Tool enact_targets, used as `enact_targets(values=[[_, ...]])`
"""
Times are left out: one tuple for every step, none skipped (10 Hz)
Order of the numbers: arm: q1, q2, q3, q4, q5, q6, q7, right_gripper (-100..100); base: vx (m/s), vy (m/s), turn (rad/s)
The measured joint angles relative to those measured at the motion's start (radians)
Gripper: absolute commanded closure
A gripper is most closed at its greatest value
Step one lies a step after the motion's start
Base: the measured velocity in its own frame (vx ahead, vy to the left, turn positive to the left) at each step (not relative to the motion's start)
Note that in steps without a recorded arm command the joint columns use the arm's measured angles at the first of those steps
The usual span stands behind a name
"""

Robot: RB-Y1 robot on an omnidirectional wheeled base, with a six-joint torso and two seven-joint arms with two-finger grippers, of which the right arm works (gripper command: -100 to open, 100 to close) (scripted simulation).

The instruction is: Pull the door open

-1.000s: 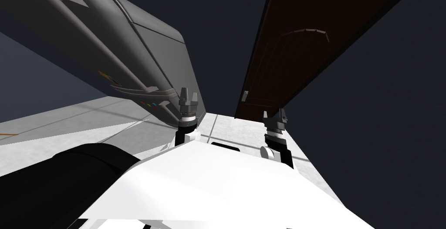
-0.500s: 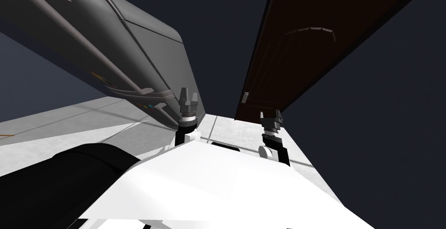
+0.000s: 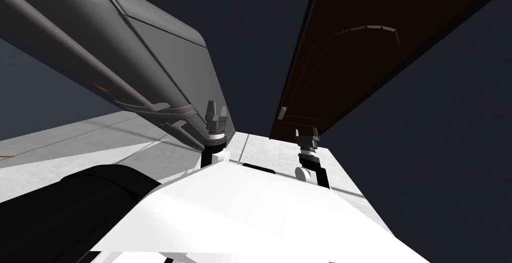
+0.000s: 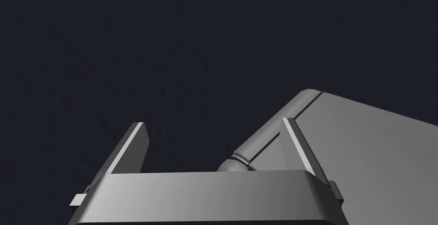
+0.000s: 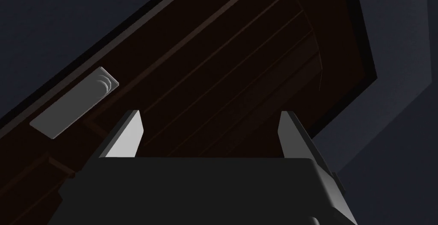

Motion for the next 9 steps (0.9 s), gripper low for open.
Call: enact_targets(values=[[-0.005,-0.006,0.008,0.015,-0.018,-0.002,-0.014,-100,0.098,-0.007,0.01],[-0.008,-0.012,0.015,0.025,-0.036,-0.002,-0.029,-100,0.086,-0.012,0.009],[-0.013,-0.019,0.02,0.035,-0.056,0.001,-0.044,-100,0.091,-0.021,0.008],[-0.021,-0.022,0.028,0.05,-0.074,0.001,-0.058,-100,0.101,-0.02,0.015],[-0.028,-0.026,0.037,0.066,-0.091,0.0,-0.071,-100,0.101,0.001,0.014],[-0.031,-0.032,0.044,0.077,-0.109,-0.001,-0.086,-100,0.102,-0.006,0.006],[-0.033,-0.037,0.05,0.083,-0.128,0.003,-0.1,-100,0.099,-0.007,0.009],[-0.039,-0.04,0.058,0.095,-0.146,0.005,-0.113,-100,0.102,-0.012,0.009],[-0.047,-0.048,0.065,0.113,-0.165,0.002,-0.13,-100,0.092,-0.011,0.014]])
